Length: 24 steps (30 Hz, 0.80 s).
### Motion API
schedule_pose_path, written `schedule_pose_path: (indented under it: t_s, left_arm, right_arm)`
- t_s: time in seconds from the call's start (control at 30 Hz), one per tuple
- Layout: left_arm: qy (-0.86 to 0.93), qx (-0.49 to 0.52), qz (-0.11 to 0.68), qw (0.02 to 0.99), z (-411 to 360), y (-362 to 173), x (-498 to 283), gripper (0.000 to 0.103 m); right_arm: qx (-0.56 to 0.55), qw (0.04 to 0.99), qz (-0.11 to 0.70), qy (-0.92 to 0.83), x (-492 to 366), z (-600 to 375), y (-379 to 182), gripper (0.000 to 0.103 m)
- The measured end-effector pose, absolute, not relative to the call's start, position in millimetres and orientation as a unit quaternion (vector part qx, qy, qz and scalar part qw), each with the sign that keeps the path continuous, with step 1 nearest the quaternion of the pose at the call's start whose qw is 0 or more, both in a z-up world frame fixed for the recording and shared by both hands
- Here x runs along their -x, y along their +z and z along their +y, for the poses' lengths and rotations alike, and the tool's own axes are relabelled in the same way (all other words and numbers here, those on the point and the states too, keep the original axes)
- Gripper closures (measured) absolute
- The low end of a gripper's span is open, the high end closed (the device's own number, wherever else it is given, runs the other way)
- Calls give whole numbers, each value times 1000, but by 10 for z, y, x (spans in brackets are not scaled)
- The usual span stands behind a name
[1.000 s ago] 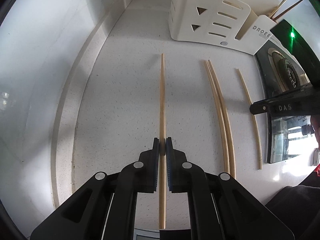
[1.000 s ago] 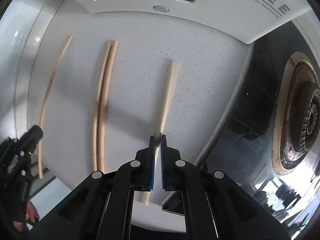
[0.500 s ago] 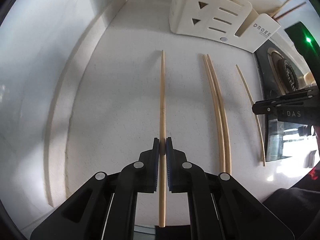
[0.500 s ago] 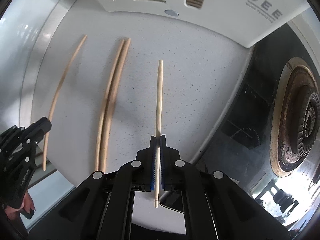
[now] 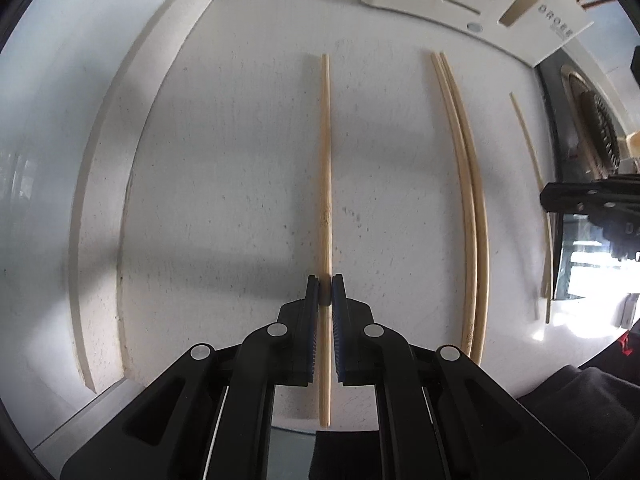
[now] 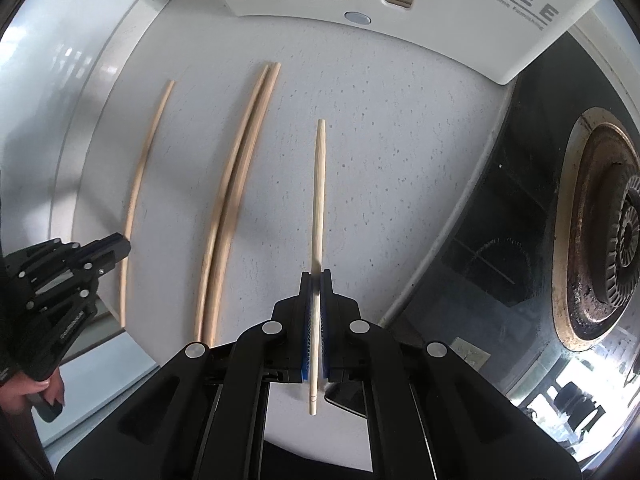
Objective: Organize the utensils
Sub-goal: 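Lift both pale chopsticks upright and carry them over the white holder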
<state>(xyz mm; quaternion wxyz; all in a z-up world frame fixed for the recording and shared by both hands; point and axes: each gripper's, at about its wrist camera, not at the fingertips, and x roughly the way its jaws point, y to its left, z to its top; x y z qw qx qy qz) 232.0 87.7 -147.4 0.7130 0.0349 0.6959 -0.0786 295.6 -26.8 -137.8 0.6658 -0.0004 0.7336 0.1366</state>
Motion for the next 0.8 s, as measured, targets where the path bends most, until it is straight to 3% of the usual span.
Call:
schedule_pose_path:
  t_s: [0.4, 0.8]
  left_arm:
    - [-65, -36, 716, 694, 860, -1455, -2284, 97]
    - [-25, 4, 668, 743, 910, -943, -2207, 97]
  right_arm:
    - [-20, 668, 727, 156, -2906, -373, -1426, 98]
    - [1, 711, 672, 206, -2768, -377, -1197, 98]
